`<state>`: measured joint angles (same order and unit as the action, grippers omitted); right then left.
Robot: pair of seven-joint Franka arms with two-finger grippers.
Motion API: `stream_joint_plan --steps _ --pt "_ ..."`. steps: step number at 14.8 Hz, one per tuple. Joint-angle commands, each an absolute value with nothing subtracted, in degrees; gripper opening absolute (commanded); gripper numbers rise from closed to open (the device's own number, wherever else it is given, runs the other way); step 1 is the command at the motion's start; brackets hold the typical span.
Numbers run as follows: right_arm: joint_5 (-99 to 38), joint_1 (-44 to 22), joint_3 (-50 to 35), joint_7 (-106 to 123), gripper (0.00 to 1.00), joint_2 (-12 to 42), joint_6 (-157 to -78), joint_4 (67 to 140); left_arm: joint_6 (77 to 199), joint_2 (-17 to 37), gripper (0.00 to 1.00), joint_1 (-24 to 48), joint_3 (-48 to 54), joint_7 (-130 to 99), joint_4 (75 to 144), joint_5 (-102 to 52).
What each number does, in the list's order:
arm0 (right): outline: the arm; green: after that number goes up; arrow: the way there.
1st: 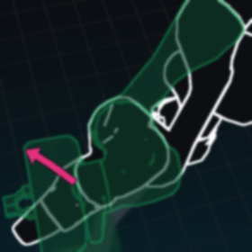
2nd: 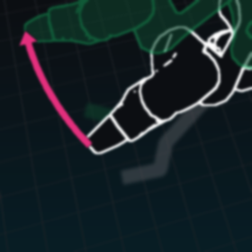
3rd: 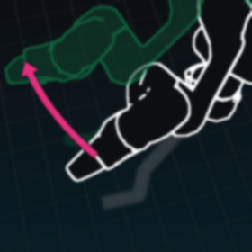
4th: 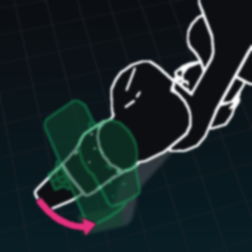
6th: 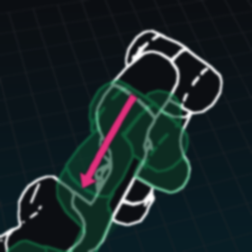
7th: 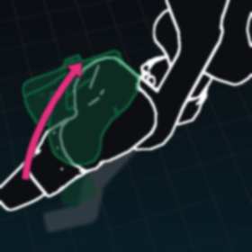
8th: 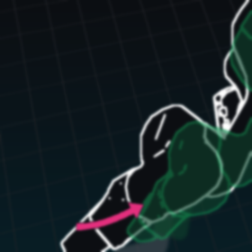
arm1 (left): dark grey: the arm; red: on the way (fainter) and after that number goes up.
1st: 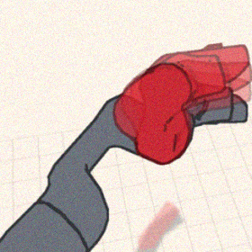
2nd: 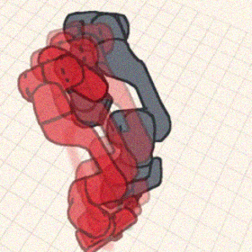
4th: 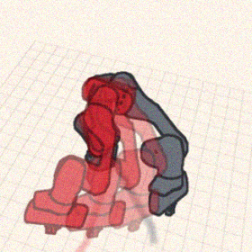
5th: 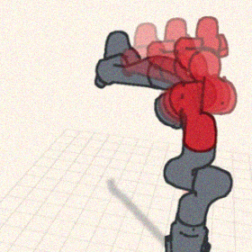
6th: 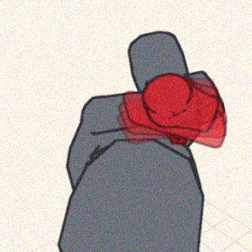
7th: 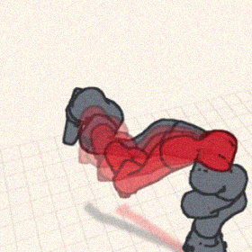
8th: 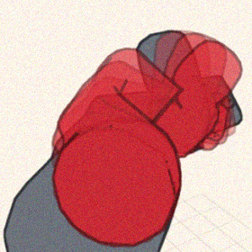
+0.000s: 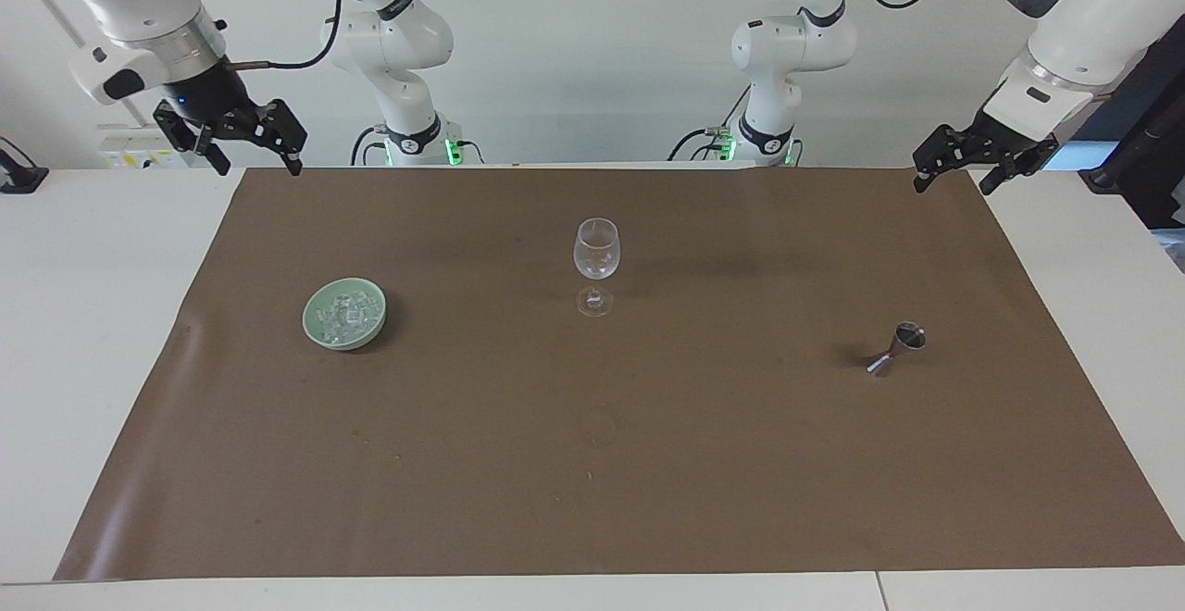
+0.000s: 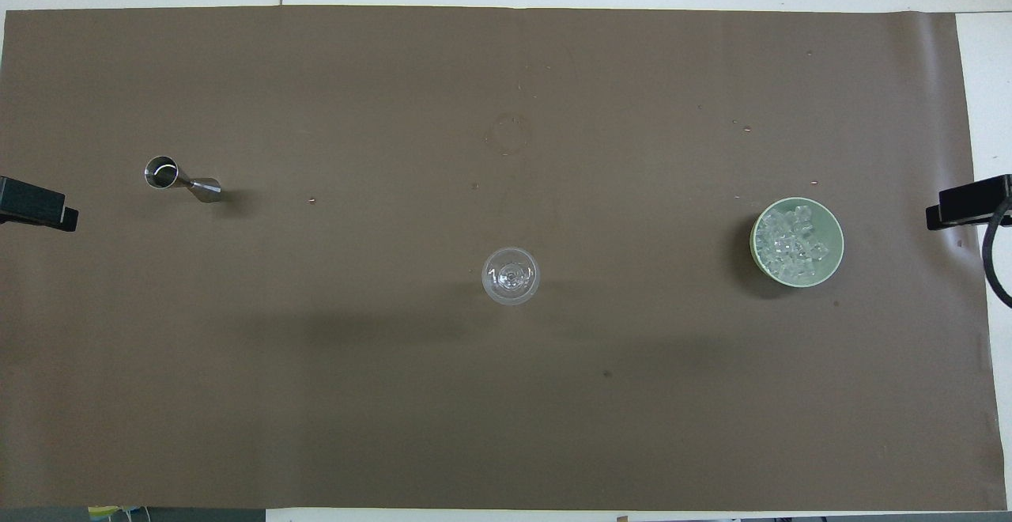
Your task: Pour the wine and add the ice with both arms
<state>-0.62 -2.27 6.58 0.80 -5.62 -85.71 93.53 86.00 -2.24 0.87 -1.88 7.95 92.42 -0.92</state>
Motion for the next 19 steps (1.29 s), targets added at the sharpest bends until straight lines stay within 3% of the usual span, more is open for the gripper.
stream_joint_plan --steps 1,12,19 --pt "-0.7 -1.8 6.2 0.7 1.00 -6.3 -85.8 94.5 85.5 -2.4 1.00 0.6 -1.6 7.3 92.6 -1.4" --pt "-0.7 -1.8 6.2 0.7 1.00 -6.3 -85.8 94.5 81.2 13.8 1.00 -0.9 -6.3 -26.2 79.8 -14.4" --pt "-0.7 -1.8 6.2 0.7 1.00 -6.3 -85.8 94.5 84.6 24.1 1.00 -0.9 -13.7 -37.6 77.3 -25.1"
